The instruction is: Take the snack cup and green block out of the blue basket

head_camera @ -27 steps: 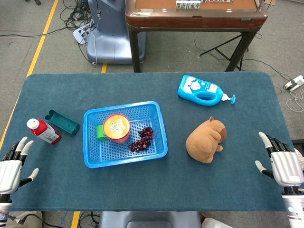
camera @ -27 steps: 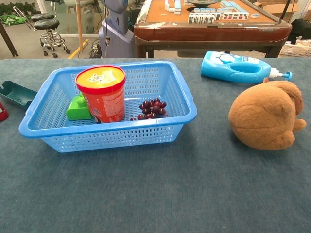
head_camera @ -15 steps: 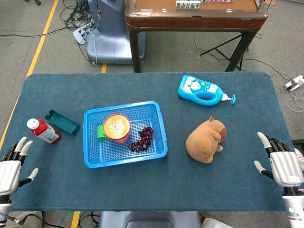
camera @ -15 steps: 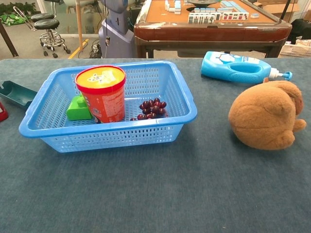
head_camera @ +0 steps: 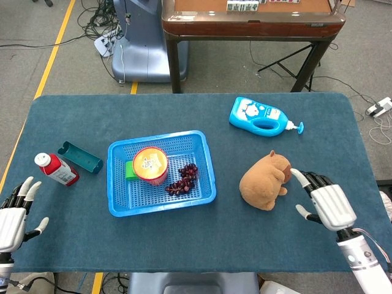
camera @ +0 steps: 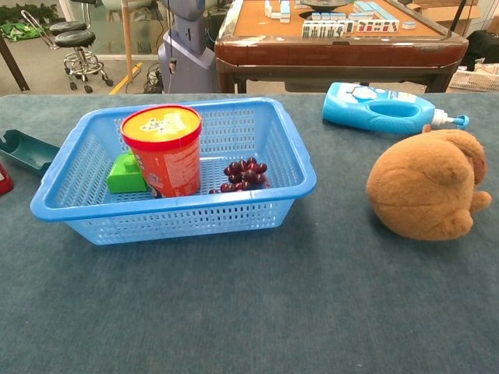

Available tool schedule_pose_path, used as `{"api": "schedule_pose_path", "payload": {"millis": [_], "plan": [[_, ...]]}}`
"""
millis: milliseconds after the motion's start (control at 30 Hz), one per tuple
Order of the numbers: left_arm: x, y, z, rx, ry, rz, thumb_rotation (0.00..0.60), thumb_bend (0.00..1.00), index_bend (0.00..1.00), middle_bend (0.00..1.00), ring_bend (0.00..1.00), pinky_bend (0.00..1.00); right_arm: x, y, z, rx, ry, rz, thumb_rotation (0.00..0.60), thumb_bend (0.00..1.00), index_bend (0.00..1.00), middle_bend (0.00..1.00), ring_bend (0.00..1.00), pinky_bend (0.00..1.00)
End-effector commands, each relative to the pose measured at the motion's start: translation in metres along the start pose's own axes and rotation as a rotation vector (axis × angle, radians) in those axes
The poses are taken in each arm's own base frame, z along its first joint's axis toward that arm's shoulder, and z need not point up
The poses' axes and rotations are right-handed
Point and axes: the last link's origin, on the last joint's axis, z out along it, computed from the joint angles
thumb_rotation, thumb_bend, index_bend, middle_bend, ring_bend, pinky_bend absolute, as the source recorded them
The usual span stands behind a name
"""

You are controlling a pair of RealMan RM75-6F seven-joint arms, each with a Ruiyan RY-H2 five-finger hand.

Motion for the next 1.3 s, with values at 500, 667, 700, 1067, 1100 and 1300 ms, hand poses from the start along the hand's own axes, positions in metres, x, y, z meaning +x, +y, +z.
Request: {"api": "schedule_pose_path", "payload": {"millis": [500,667,700,1067,1100,1300], "plan": [[0.000,-0.004,-0.008,0.008,-0.005,-0.005,0.600,0.30,0.09,0.01,0.07,0.21,0.011,-0.123,0.136,0.371,-0.152,0.058,0.600,0.16,0.08,0.16,0.16,0.29],[-0.002,-0.008,-0.011,0.019,-0.011,-0.003,0.600,0.29,0.09,0.02,0.07,0.21,0.003,-0.154,0.169,0.413,-0.181,0.085,0.600,0.09,0.04,0.13,0.13,0.29],[-0.002,-0.008,-0.012,0.022,-0.011,-0.002,0.600,0.29,0.09,0.02,0.07,0.21,0.001,-0.159,0.174,0.417,-0.192,0.089,0.600,0.08,0.02,0.12,0.13,0.29],[-0.002,-0.014,-0.015,0.034,-0.015,-0.006,0.600,0.29,0.09,0.02,0.07,0.21,-0.022,-0.214,0.229,0.428,-0.264,0.114,0.600,0.00,0.00,0.02,0.04,0.25],[-0.002,-0.014,-0.015,0.034,-0.015,-0.006,0.600,0.30,0.09,0.02,0.07,0.21,-0.023,-0.217,0.233,0.425,-0.270,0.119,0.600,0.00,0.00,0.02,0.04,0.25],[-0.001,-0.017,-0.015,0.042,-0.015,-0.006,0.600,0.30,0.09,0.02,0.07,0.21,-0.035,-0.238,0.258,0.401,-0.303,0.160,0.600,0.00,0.00,0.02,0.04,0.25]]}}
